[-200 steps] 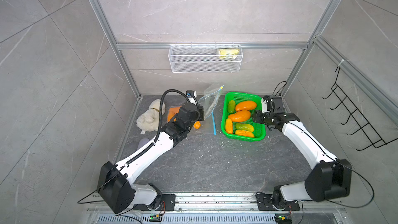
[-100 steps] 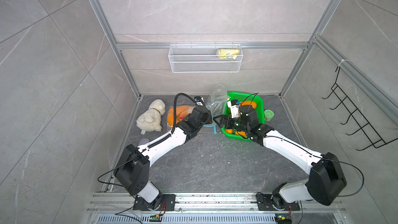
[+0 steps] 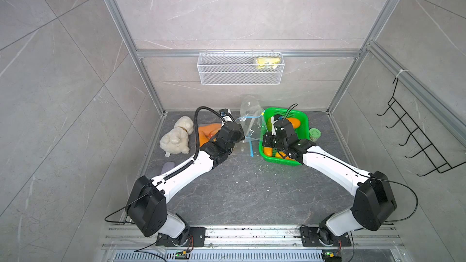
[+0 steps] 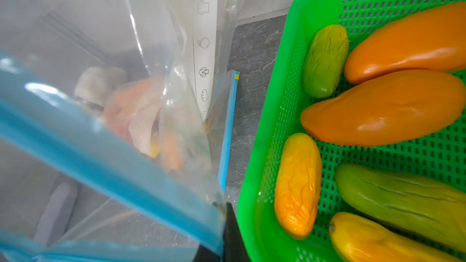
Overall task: Place the mango in a zip-top bag and seal the zipper
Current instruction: Open the zipper of the food storage bag, then pick up the mango from the basket.
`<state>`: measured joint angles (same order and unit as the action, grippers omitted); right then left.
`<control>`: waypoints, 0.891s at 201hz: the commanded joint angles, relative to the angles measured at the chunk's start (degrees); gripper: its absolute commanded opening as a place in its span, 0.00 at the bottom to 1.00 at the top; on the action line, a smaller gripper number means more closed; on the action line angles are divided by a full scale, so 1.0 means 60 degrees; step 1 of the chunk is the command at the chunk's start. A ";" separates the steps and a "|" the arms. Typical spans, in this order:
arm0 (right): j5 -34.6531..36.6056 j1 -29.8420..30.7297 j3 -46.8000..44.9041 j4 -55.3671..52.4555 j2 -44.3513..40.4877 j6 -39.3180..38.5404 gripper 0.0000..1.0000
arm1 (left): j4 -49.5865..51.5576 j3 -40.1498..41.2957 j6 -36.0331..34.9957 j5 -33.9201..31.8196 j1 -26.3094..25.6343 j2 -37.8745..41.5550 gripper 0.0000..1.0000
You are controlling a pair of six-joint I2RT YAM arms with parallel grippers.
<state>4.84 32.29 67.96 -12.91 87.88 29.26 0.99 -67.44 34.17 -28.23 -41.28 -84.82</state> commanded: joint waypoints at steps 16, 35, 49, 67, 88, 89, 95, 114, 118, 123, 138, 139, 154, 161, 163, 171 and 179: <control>-0.1397 -0.0154 0.0167 -0.1206 -0.0372 -0.1031 0.07 | 0.0171 0.0018 0.0281 -0.1002 0.0012 -0.0007 0.00; -0.4792 -0.0124 -0.0220 0.0448 -0.0822 -0.0689 0.24 | 0.0050 -0.0232 0.0246 -0.0478 0.0013 -0.0474 0.00; -0.5368 -0.0124 -0.0442 0.0894 -0.1255 -0.0552 0.37 | 0.0101 -0.0380 0.0381 -0.0466 0.0012 -0.0803 0.00; -0.5333 -0.0169 -0.0982 0.0931 -0.2005 -0.0613 0.57 | 0.0125 -0.0475 0.0399 -0.0480 0.0011 -0.1035 0.00; -0.4426 -0.0311 -0.1668 0.0602 -0.2793 -0.0578 0.68 | 0.0181 -0.0578 0.0379 -0.0524 0.0023 -0.1141 0.00; -0.4330 -0.0320 -0.1693 0.0556 -0.2816 -0.0567 0.69 | 0.0176 -0.0579 0.0374 -0.0525 0.0016 -0.1142 0.00; -0.3760 -0.0402 -0.1801 0.0259 -0.2931 -0.0478 0.70 | 0.0176 -0.0581 0.0393 -0.0525 0.0020 -0.1138 0.00; -0.2498 -0.0903 -0.2050 -0.0350 -0.2819 -0.0128 0.71 | 0.0183 -0.0585 0.0465 -0.0525 0.0023 -0.1117 0.00; -0.2303 -0.1005 -0.2068 -0.0439 -0.2703 -0.0068 0.71 | 0.0178 -0.0588 0.0466 -0.0525 0.0020 -0.1127 0.00; -0.2037 -0.1093 -0.2051 -0.0522 -0.2514 -0.0056 0.70 | 0.0184 -0.0596 0.0494 -0.0511 0.0021 -0.1128 0.00; -0.1283 -0.1140 -0.1557 -0.1030 -0.1573 -0.0227 0.70 | 0.0147 -0.0582 0.0574 -0.0468 0.0018 -0.1115 0.00; -0.1242 -0.1144 -0.1506 -0.1065 -0.1495 -0.0252 0.70 | 0.0144 -0.0581 0.0581 -0.0460 0.0014 -0.1114 0.00; -0.0839 -0.1145 -0.0702 -0.1515 -0.0238 -0.0489 0.69 | 0.0042 -0.0545 0.0683 -0.0349 0.0020 -0.1067 0.00; -0.0631 -0.1149 -0.0358 -0.1656 0.0286 -0.0558 0.68 | -0.0021 -0.0523 0.0709 -0.0257 0.0023 -0.1048 0.00; -0.0562 -0.1149 -0.0257 -0.1716 0.0450 -0.0567 0.68 | -0.0031 -0.0512 0.0729 -0.0242 0.0020 -0.1042 0.00; -0.0395 -0.1145 0.0072 -0.1818 0.0943 -0.0647 0.68 | -0.0063 -0.0504 0.0750 -0.0177 0.0029 -0.1003 0.00; -0.0163 -0.1157 0.0347 -0.1853 0.1359 -0.0691 0.68 | -0.0033 -0.0533 0.0786 -0.0106 0.0024 -0.0996 0.00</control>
<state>-3.22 25.15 64.97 -19.18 89.86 26.96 2.52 -68.86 37.23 -29.52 -41.36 -92.33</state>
